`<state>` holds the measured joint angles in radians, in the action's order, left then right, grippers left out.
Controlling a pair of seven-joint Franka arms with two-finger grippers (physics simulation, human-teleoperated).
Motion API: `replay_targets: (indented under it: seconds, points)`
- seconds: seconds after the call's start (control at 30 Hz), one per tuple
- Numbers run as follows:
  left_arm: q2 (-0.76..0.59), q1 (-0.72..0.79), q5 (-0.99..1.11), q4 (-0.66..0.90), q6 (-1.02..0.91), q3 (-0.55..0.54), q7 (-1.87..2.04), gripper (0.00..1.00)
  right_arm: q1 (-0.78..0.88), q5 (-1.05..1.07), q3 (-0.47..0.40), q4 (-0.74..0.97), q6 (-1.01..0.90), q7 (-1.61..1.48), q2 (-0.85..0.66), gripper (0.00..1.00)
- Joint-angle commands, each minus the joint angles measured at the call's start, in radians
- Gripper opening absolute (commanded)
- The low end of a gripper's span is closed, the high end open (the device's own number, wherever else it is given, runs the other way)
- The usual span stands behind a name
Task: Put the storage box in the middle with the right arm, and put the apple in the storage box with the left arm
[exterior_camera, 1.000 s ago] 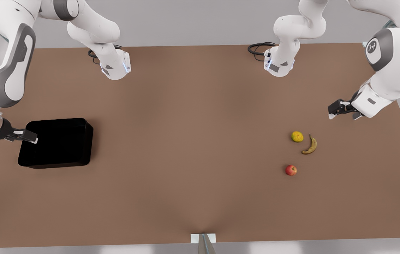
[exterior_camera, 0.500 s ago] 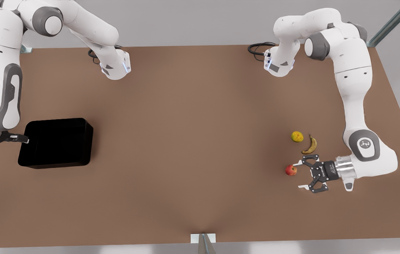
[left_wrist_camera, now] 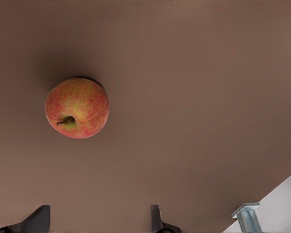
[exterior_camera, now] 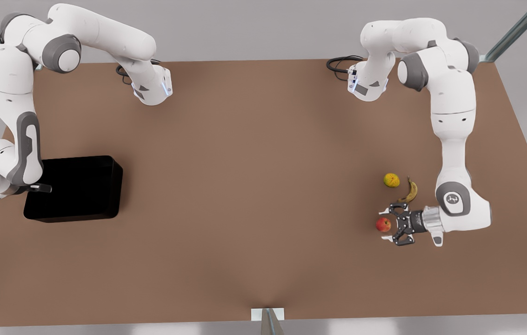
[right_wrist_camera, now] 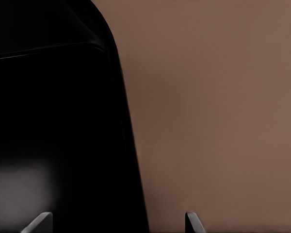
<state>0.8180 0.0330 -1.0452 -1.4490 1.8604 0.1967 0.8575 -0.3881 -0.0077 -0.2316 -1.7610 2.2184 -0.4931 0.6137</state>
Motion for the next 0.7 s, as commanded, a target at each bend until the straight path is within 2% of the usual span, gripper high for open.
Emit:
replay_targets:
  seconds: [0.0, 0.03, 0.07, 0.1, 0.13, 0.23, 0.37, 0.67]
  points:
    - [0.001, 0.001, -0.026, 0.001, 0.002, 0.000, 0.000, 1.00, 0.000, 0.000, 0.000, 0.000, 0.000, -0.001, 0.000, 1.00]
    - [0.001, 0.002, -0.024, -0.004, 0.002, 0.000, 0.000, 1.00, -0.002, 0.000, 0.000, 0.000, -0.002, -0.038, 0.000, 0.75]
    - [0.001, 0.002, -0.022, -0.008, -0.010, -0.002, -0.003, 1.00, -0.002, 0.000, 0.000, 0.001, -0.017, -0.048, 0.000, 0.55]
    - [0.003, 0.004, -0.022, -0.024, -0.012, 0.000, -0.005, 1.00, -0.002, -0.001, 0.000, 0.001, -0.022, -0.050, 0.001, 0.40]
    - [-0.003, 0.004, -0.022, -0.040, -0.015, -0.002, -0.011, 1.00, -0.002, -0.003, 0.000, 0.001, -0.020, -0.050, 0.006, 0.35]
    - [0.012, -0.022, -0.030, -0.050, -0.014, 0.000, -0.034, 1.00, -0.003, -0.006, 0.000, 0.006, -0.019, -0.050, 0.018, 0.34]
    - [0.050, -0.061, -0.090, -0.042, -0.012, 0.001, -0.097, 1.00, -0.003, -0.011, 0.000, 0.003, -0.022, -0.079, 0.021, 0.27]
    - [0.070, -0.059, -0.107, -0.065, 0.017, 0.000, -0.137, 1.00, -0.002, -0.009, 0.000, 0.018, -0.048, -0.082, 0.011, 0.27]
